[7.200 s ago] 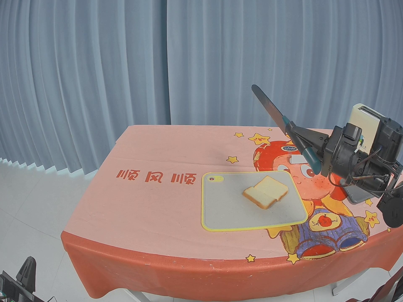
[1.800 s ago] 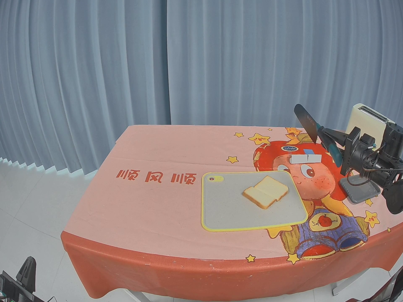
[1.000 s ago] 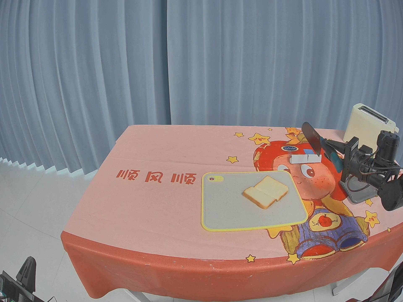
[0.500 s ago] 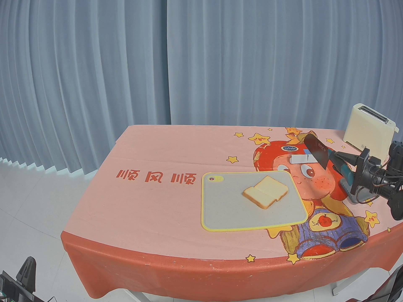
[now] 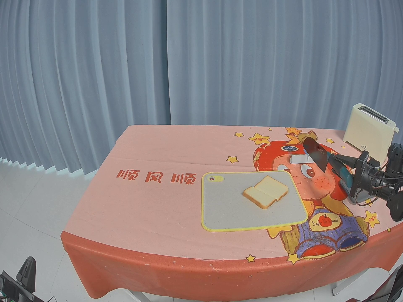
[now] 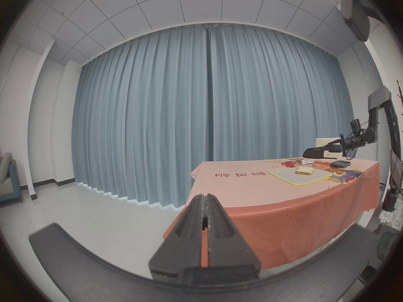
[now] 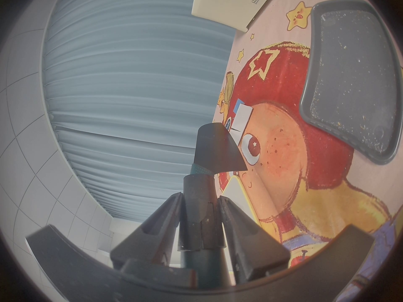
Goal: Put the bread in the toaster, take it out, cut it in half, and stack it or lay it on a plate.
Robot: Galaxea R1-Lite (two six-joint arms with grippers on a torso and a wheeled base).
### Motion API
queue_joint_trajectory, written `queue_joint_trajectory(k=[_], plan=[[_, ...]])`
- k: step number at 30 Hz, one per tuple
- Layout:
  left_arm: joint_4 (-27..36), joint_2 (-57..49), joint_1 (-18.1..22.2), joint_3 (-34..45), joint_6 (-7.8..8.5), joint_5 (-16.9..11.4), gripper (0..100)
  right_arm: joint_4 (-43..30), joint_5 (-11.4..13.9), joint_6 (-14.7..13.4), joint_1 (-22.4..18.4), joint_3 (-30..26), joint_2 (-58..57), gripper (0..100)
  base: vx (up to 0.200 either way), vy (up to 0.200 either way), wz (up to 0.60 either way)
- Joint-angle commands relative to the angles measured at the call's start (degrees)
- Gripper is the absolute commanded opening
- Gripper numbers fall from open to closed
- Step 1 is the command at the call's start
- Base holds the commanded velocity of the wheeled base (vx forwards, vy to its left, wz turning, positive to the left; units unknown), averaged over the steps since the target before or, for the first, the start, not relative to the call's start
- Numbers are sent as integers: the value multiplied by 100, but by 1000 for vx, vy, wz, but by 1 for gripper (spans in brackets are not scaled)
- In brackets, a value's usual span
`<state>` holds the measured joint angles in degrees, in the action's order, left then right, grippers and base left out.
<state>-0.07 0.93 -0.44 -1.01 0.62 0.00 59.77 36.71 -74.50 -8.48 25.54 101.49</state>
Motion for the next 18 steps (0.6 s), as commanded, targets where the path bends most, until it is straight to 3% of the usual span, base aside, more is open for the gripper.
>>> queue_joint_trajectory(k=[1, 18], plan=[[-1, -14, 0, 101, -1, 0, 0, 8, 3, 5, -22, -5, 91, 0, 0, 0, 0], [-1, -14, 0, 101, -1, 0, 0, 8, -6, 14, -22, -5, 178, 0, 0, 0, 0]])
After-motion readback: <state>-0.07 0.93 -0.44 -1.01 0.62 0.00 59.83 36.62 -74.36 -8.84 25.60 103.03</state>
